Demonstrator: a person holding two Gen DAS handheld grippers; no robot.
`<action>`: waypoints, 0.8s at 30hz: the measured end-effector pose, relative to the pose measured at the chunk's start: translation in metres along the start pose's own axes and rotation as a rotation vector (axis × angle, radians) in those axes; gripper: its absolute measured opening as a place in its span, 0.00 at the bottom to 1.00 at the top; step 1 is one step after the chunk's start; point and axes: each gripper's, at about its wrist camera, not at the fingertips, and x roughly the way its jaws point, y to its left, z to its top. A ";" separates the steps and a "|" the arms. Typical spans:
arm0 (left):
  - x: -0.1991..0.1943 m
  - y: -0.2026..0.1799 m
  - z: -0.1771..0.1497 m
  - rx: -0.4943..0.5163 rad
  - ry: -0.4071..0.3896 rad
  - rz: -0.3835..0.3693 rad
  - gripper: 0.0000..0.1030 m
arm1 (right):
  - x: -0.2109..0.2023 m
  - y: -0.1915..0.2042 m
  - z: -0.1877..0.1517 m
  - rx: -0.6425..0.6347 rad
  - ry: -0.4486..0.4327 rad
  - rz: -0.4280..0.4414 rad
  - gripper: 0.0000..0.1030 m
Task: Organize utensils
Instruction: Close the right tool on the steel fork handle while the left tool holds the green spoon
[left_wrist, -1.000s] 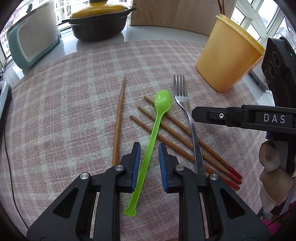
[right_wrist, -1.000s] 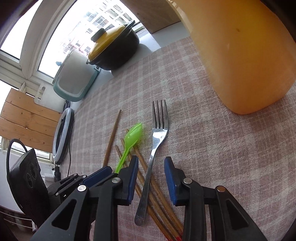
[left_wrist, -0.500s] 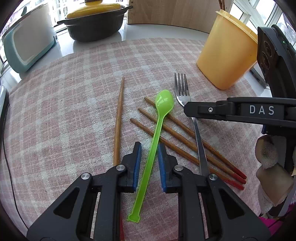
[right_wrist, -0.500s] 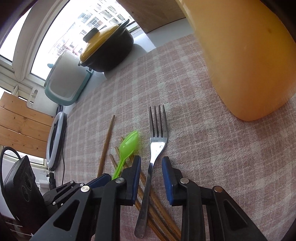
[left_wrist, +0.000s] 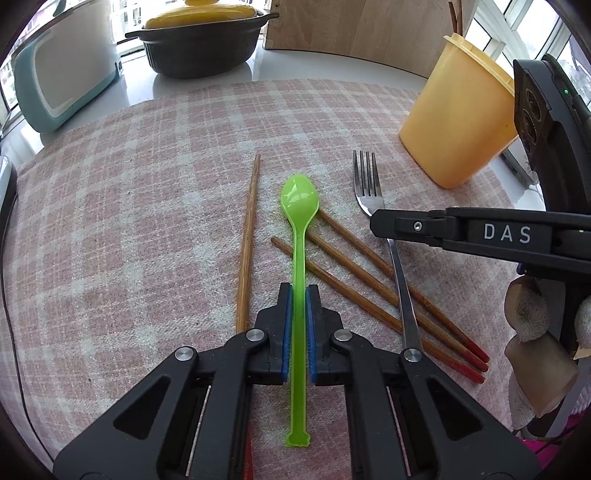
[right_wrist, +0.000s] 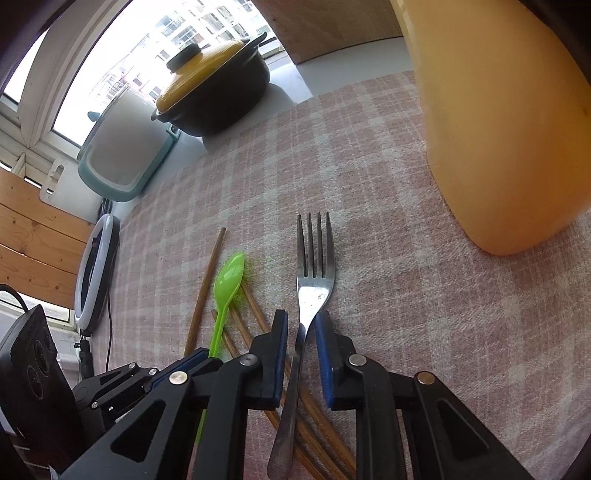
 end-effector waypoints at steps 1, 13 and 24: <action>0.000 0.000 0.000 -0.003 -0.002 -0.001 0.05 | 0.000 0.000 0.000 -0.002 0.001 -0.005 0.10; -0.002 0.002 0.001 -0.028 -0.007 -0.013 0.05 | -0.001 0.003 -0.001 -0.019 -0.002 -0.021 0.04; -0.007 0.004 -0.001 -0.048 -0.017 -0.020 0.05 | -0.010 0.018 -0.006 -0.081 -0.024 -0.041 0.03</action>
